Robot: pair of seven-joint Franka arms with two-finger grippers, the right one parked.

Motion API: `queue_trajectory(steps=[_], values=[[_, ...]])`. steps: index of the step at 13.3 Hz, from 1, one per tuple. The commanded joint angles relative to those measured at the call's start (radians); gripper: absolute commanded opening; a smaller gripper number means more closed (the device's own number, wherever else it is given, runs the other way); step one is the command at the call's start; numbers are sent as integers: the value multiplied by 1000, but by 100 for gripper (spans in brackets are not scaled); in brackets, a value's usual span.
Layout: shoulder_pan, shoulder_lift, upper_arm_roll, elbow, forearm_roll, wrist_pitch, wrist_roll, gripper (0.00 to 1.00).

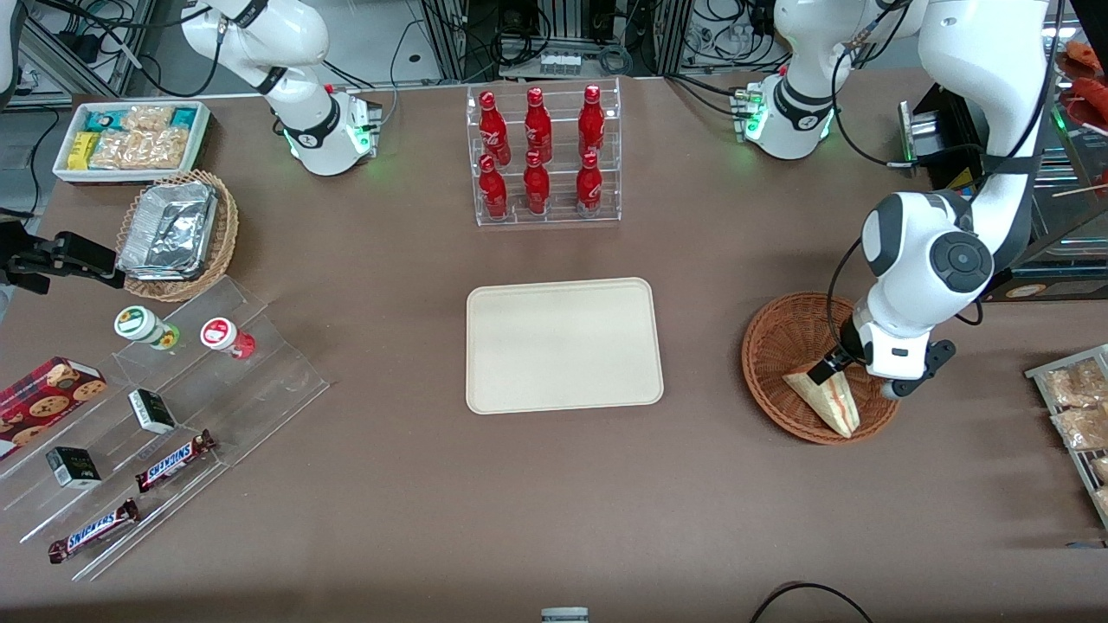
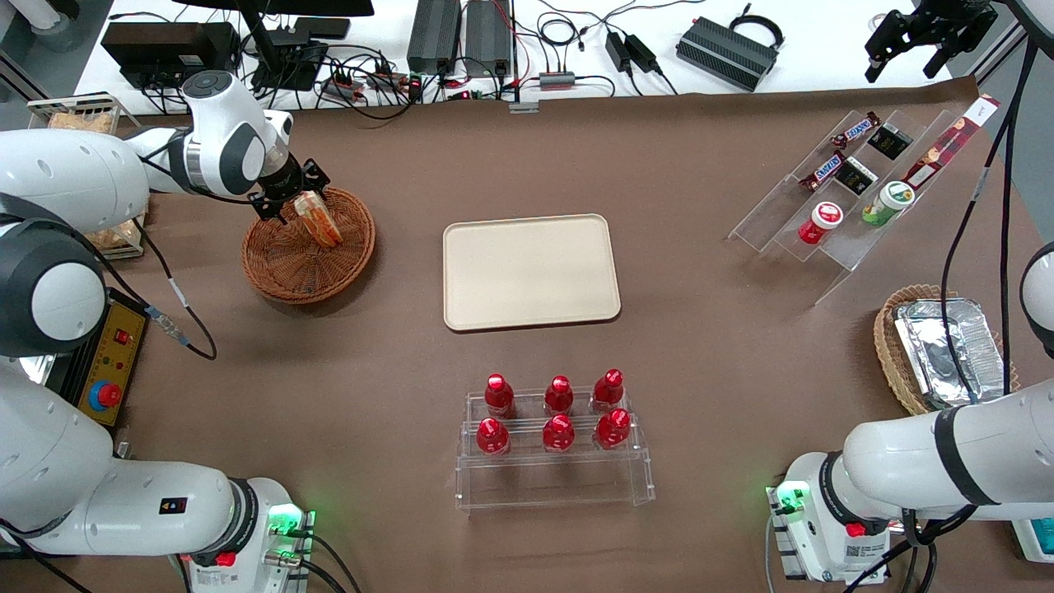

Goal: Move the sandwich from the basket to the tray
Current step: 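Descend the left gripper onto the sandwich and close its fingers on it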

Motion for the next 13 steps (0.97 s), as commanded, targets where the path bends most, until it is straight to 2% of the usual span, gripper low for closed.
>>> queue_trajectory(steps=[1,6,7,8,9,10,11,13], values=[[-6,32,1,16,11,10,-23,100],[-14,81,1,30,14,20,-22,100],[-14,86,1,38,14,20,-22,91],[-14,91,1,43,14,18,-20,66],[-14,91,1,46,14,16,-13,33],[-13,92,1,55,14,10,-6,8],[-12,92,1,61,14,9,-6,0],[-12,91,1,70,14,7,-8,0]])
